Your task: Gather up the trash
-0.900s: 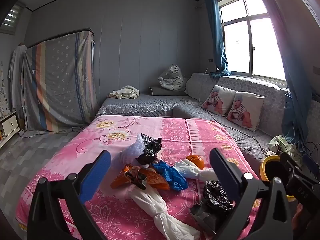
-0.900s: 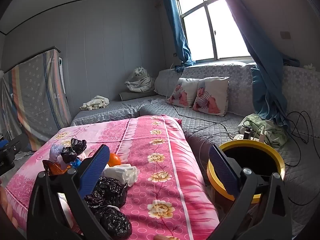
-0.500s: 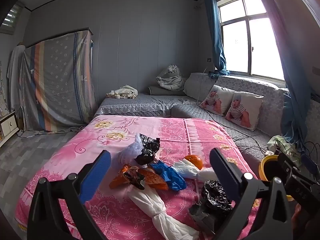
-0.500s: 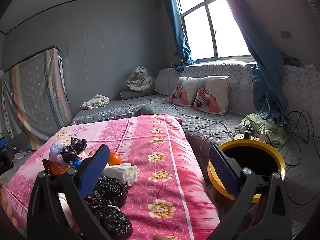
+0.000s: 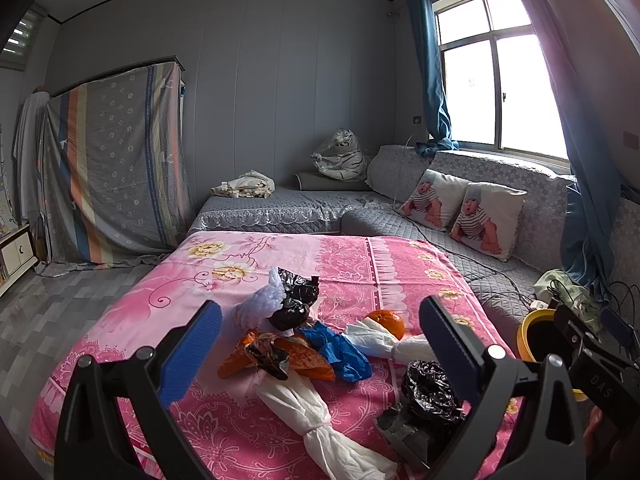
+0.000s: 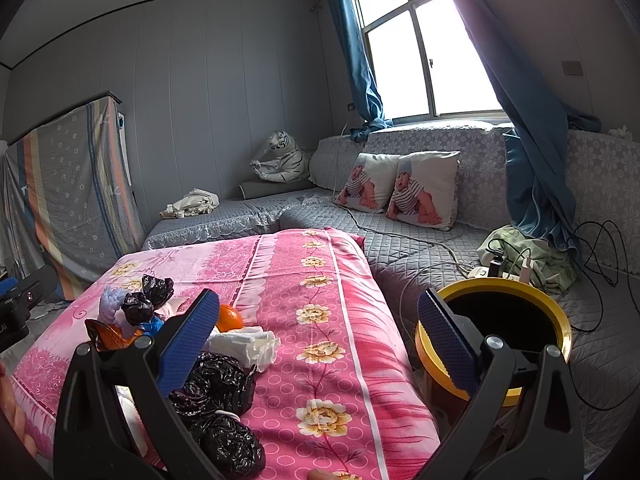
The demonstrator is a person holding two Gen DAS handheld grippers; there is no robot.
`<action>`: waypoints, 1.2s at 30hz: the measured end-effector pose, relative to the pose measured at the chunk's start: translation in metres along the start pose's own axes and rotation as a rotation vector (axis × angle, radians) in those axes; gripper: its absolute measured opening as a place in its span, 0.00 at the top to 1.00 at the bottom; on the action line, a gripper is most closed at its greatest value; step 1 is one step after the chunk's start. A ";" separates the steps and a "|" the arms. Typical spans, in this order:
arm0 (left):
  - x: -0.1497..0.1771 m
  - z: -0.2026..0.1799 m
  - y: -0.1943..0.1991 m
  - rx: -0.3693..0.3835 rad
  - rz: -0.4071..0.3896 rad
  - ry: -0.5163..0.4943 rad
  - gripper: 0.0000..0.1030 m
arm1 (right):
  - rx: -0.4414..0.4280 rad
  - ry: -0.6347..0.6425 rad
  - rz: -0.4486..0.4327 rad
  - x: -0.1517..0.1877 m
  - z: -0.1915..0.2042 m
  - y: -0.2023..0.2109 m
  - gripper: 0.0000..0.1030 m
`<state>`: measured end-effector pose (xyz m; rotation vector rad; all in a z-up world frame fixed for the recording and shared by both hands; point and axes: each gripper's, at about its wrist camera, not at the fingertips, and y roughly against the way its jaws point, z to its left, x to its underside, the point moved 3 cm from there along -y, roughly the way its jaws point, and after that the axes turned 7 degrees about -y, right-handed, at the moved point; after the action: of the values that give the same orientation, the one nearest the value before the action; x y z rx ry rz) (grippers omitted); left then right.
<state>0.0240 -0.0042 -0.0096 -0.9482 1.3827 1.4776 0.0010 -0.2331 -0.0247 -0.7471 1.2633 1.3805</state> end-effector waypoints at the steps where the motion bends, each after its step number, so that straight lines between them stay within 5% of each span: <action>1: 0.000 0.001 -0.001 0.002 0.001 0.001 0.08 | 0.000 0.000 0.001 0.000 0.000 0.000 0.08; 36: 0.006 -0.002 -0.011 0.025 0.050 0.010 0.07 | 0.001 -0.003 0.019 0.012 0.000 -0.002 0.08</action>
<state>0.0322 -0.0052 -0.0189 -0.9122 1.4383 1.4904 0.0005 -0.2299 -0.0362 -0.7338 1.2715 1.3961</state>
